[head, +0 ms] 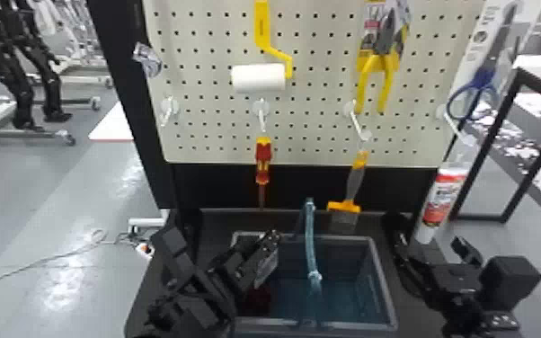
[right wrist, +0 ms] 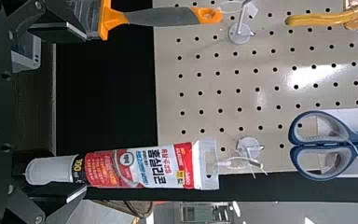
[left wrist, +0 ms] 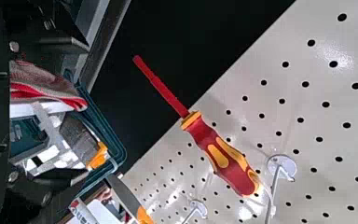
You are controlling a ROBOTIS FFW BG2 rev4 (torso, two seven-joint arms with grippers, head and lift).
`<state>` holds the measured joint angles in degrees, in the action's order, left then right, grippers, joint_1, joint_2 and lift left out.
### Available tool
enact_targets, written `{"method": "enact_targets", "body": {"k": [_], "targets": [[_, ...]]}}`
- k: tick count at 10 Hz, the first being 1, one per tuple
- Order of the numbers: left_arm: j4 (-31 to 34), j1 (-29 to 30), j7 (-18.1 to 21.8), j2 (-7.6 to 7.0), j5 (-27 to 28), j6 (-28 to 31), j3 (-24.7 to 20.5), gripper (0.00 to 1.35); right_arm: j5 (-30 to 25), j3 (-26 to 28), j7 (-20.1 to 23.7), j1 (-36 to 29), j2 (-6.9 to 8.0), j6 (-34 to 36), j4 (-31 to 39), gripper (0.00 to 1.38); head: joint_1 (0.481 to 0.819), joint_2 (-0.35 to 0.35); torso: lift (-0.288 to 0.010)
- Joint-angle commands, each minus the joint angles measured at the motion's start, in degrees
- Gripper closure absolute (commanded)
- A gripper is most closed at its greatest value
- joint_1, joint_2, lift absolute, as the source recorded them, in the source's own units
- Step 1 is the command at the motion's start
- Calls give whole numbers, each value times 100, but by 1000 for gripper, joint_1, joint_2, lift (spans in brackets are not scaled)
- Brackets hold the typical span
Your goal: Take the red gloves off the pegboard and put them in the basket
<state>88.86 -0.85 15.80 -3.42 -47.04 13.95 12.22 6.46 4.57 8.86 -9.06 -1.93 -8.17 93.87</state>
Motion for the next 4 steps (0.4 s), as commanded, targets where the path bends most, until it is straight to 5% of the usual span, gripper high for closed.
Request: {"method": "enact_targets", "body": {"k": [1, 4], "targets": [[0, 6, 2, 8, 2, -42, 0, 289, 4, 0, 2, 0, 0, 0, 0, 167, 549, 0, -100], [0, 6, 2, 26, 2, -77, -9, 289, 4, 0, -7, 0, 0, 9, 0, 167, 549, 0, -100]]}}
